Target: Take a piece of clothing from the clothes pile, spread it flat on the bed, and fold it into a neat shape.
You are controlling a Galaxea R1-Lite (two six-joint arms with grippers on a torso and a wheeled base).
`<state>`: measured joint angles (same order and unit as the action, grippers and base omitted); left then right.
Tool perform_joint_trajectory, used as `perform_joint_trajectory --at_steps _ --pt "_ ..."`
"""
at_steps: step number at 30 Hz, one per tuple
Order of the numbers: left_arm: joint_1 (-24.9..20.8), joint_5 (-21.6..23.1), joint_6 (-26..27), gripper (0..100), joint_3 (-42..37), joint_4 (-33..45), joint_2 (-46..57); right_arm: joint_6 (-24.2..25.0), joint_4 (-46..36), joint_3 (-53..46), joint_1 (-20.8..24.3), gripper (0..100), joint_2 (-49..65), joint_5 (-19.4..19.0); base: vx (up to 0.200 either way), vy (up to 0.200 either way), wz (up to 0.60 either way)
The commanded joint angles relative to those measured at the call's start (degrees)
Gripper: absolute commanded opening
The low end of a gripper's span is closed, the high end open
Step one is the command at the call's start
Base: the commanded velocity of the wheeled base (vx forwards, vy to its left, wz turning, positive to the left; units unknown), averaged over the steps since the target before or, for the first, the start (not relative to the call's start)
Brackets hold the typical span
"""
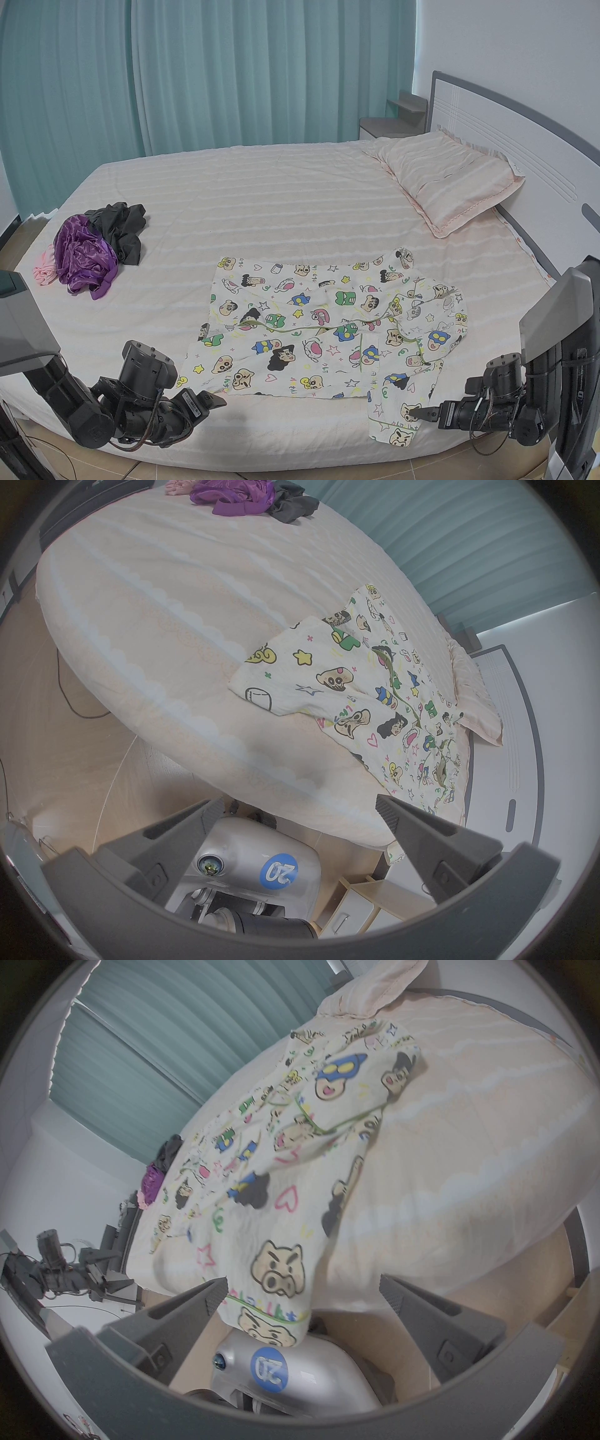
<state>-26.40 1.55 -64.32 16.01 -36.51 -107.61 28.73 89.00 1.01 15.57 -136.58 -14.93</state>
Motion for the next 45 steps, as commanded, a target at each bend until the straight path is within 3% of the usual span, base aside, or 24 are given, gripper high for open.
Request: perform_joint_trajectory --at_steps 1,13,18,19,24,32,45 --pt "0.21 0.91 -0.02 100 -0.01 -0.05 -0.06 0.01 0.82 0.22 2.45 100 -4.92 1.84 0.0 0.0 0.0" --pt "0.21 1.35 -0.02 100 -0.1 -1.11 0.38 0.45 0.73 3.21 9.04 100 -5.1 4.39 0.0 0.0 0.0" --pt "0.21 1.26 -0.11 100 -0.71 -2.69 0.38 2.73 0.73 4.88 10.71 100 -5.62 6.5 0.0 0.0 0.0" --pt "0.21 1.35 -0.11 100 -0.8 -2.78 0.38 2.73 0.73 4.88 10.62 0 -5.54 6.85 0.0 0.0 0.0" --pt "0.21 1.26 -0.02 100 -0.8 -2.78 0.29 2.73 0.82 3.56 8.78 0 -4.39 6.94 0.0 0.0 0.0" --pt "0.21 0.91 -0.02 100 -0.8 -2.78 0.38 1.68 0.73 1.71 0.87 0 2.11 6.85 0.0 0.0 0.0" --pt "0.21 0.82 -0.02 100 -0.8 -2.78 0.38 -4.39 0.73 4.09 -10.38 0 3.17 6.23 0.0 0.0 0.0"
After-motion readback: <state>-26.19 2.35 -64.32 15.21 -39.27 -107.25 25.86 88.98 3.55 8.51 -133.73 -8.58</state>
